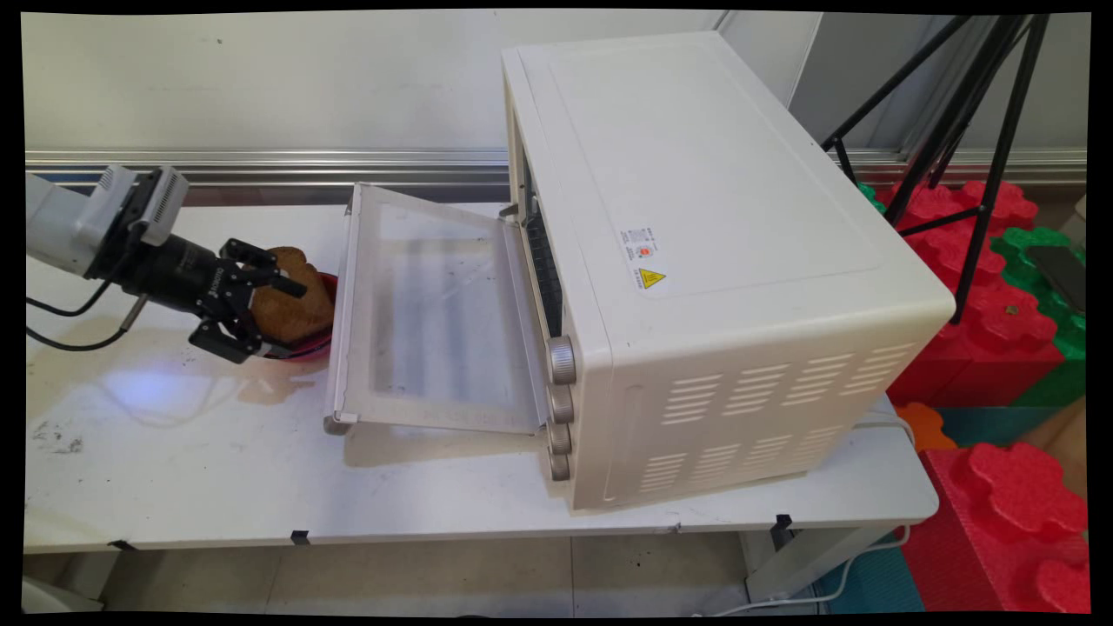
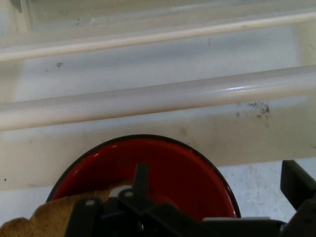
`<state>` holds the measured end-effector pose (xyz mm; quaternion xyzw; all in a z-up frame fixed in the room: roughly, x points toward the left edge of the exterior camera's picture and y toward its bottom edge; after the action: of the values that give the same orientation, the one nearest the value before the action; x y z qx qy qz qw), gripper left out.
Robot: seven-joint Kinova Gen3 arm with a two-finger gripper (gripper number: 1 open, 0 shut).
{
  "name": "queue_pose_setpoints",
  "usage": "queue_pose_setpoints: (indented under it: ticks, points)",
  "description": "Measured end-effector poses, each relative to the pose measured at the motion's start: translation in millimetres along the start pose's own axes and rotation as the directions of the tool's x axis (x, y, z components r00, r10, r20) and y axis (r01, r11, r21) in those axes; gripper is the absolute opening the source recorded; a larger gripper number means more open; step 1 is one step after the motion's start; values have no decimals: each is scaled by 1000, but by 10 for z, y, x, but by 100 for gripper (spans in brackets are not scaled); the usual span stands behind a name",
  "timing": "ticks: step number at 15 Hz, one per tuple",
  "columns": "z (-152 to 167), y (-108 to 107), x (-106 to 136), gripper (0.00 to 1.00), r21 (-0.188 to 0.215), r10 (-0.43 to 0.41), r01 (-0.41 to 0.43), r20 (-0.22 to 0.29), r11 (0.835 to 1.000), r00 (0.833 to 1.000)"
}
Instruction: Close the oven
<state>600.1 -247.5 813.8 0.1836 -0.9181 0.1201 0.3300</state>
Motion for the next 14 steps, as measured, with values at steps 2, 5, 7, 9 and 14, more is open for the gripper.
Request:
queue_pose_setpoints:
  ticks: [2,5,7,9,14]
  points:
    - [33,-12,-4,100,-4,0,0,-6,1000,1000]
    - [73,-26,-8,0,-9,4,-4,-15,1000,1000]
    - [94,-27,-13,0,-15,7,-7,-18,1000,1000]
    - [111,-27,-20,0,-19,9,-9,-20,1000,1000]
    - [157,-40,-26,0,-23,7,-8,-31,1000,999]
